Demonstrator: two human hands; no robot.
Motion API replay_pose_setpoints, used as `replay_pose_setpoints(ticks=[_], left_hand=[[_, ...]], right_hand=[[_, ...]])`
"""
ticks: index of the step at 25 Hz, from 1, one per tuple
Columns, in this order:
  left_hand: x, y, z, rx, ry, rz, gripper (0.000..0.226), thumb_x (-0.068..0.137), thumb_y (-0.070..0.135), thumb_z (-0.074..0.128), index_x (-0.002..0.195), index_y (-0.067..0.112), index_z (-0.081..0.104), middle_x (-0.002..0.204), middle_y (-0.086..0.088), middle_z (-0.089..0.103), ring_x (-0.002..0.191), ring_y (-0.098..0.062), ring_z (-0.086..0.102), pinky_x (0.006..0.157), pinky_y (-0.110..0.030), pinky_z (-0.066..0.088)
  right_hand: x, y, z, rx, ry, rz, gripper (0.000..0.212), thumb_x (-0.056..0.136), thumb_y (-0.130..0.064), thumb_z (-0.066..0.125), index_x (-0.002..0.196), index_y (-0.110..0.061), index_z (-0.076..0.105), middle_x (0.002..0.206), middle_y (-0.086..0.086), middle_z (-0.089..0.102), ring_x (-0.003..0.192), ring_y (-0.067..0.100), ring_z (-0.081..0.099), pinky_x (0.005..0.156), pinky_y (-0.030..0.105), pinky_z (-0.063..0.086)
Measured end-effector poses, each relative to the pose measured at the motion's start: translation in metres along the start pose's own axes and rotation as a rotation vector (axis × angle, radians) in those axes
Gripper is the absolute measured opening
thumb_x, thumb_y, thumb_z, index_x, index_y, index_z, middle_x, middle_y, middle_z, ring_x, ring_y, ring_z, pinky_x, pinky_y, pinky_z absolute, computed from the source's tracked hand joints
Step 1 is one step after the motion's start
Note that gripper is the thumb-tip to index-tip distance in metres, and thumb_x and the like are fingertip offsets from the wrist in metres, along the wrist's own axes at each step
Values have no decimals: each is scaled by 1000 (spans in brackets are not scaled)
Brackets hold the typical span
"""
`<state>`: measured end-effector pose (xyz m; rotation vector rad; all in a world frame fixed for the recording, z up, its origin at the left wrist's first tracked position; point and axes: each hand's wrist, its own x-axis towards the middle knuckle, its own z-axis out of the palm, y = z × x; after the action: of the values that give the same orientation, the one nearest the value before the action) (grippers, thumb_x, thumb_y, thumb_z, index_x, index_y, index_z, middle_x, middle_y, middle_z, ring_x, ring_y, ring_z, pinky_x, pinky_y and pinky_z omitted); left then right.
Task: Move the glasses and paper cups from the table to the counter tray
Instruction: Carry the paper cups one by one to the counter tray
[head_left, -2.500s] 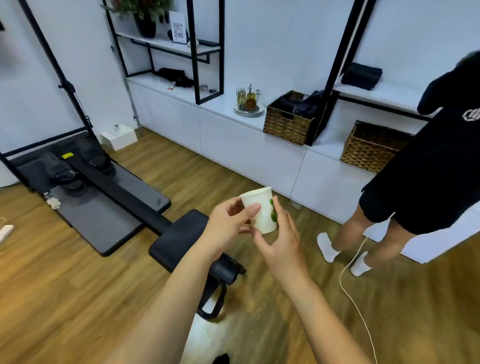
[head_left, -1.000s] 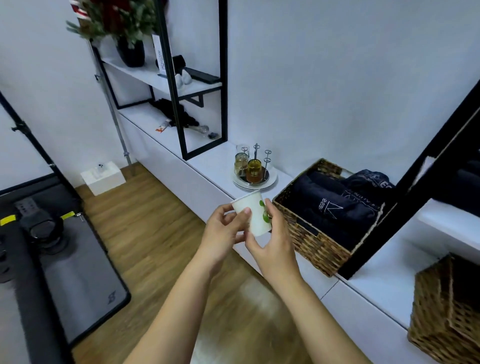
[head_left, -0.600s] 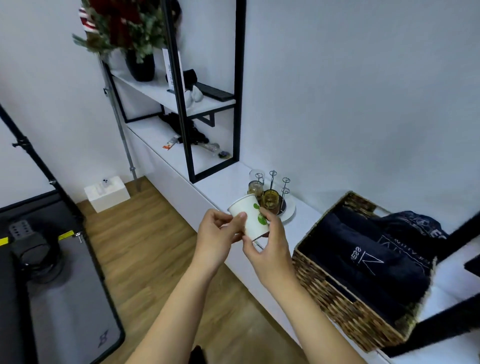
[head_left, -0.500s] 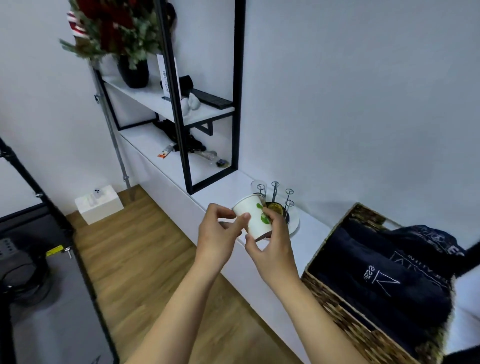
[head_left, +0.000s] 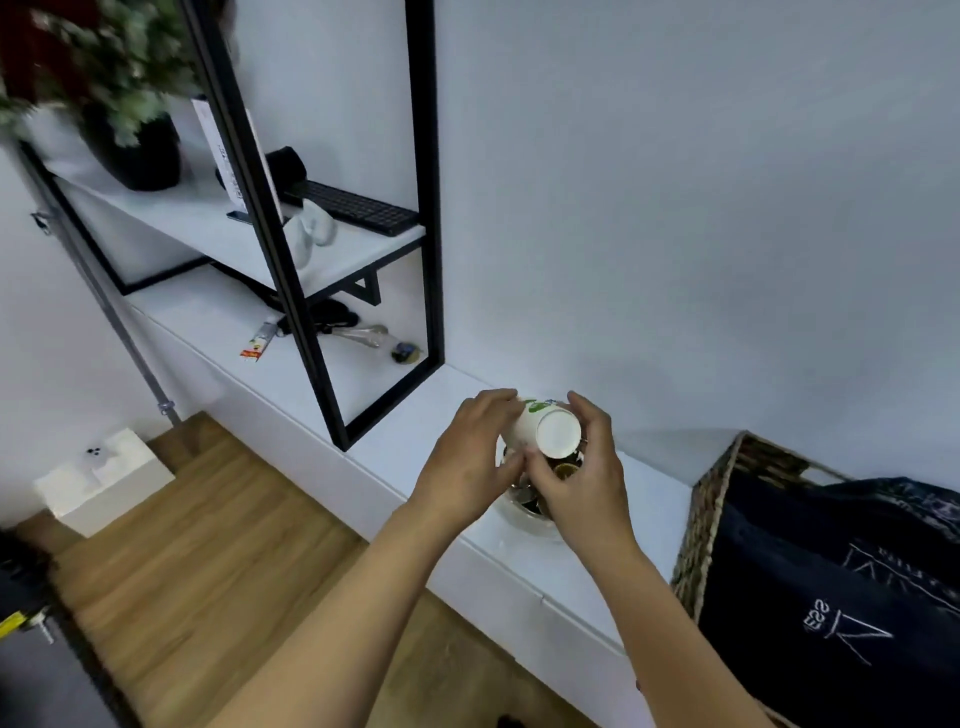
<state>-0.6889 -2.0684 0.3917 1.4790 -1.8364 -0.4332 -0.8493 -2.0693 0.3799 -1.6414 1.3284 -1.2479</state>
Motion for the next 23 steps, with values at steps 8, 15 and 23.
replay_pose_setpoints(ticks=[8,15,23], left_hand=[[127,-73,48,-178,-122,-49,61,94,29,70,147,40,42,142,18,56,123,1,55,100,-24,51],[213,-119,106,-185,-330,-150,56,94,34,71,144,38,45,139,12,62,121,-8,61,102,-36,52],[234,-162,158,-132,-474,-243,55,91,29,74,140,33,49,134,6,65,117,-14,64,96,-32,51]], right_hand=[[136,62,10,-85,-115,46,61,88,-30,76,138,-49,46,122,-35,49,120,-1,52,91,12,41],[226,136,7,-228,-241,217,64,87,-27,79,143,-26,48,134,-6,56,122,14,55,106,42,47],[255,199,11,-244,-397,395,57,89,-24,76,141,-28,51,129,-9,61,115,9,61,102,34,51]])
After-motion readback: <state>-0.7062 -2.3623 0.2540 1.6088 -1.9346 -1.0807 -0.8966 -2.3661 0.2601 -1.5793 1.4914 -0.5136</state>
